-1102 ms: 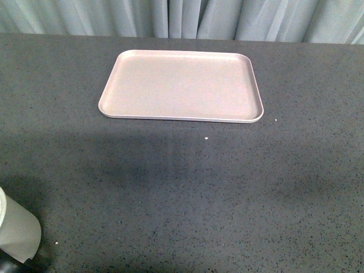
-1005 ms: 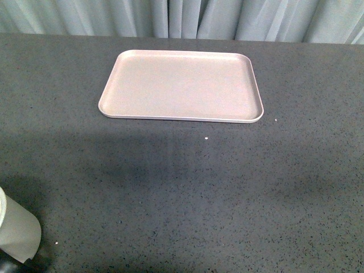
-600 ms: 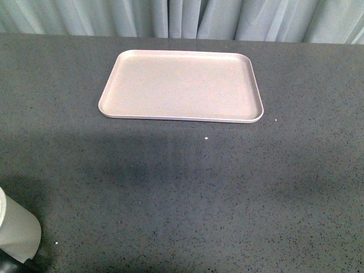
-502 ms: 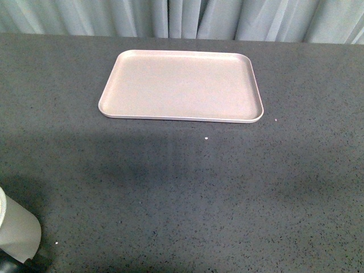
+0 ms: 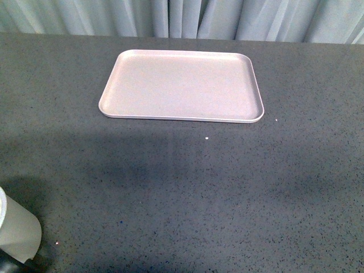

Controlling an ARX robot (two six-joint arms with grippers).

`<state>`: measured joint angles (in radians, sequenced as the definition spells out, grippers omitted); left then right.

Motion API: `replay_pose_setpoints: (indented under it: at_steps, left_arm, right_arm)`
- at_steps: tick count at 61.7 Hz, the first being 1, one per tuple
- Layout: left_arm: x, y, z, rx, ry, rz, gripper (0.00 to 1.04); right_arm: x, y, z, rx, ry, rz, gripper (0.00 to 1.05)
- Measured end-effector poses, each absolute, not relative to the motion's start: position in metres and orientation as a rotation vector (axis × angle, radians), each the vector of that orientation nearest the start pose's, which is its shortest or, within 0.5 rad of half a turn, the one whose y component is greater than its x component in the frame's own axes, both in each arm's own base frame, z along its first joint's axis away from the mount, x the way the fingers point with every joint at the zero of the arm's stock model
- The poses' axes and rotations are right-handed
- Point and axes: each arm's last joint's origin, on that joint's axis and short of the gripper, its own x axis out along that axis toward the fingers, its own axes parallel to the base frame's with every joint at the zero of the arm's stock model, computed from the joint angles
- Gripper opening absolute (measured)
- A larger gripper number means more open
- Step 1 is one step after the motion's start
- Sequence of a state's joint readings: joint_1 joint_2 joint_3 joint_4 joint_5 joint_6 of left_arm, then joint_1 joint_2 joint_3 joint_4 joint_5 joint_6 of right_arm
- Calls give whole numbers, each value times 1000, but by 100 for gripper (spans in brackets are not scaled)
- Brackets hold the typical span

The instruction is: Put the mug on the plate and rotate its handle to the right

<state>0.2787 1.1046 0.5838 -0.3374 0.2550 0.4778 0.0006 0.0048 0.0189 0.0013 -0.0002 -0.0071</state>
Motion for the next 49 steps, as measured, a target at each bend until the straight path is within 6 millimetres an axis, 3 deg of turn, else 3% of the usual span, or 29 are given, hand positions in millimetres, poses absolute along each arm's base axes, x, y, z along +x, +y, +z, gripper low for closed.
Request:
replay_pose_setpoints:
  at_steps: [19,49]
  left_arm:
    - [213,52,186,319,928,-349,95]
    - [229,46,152,402,1091,-507,95]
  right_arm:
    - [97,0,170,-7,-15,1,96]
    - [97,0,170,-7,-15,1,96]
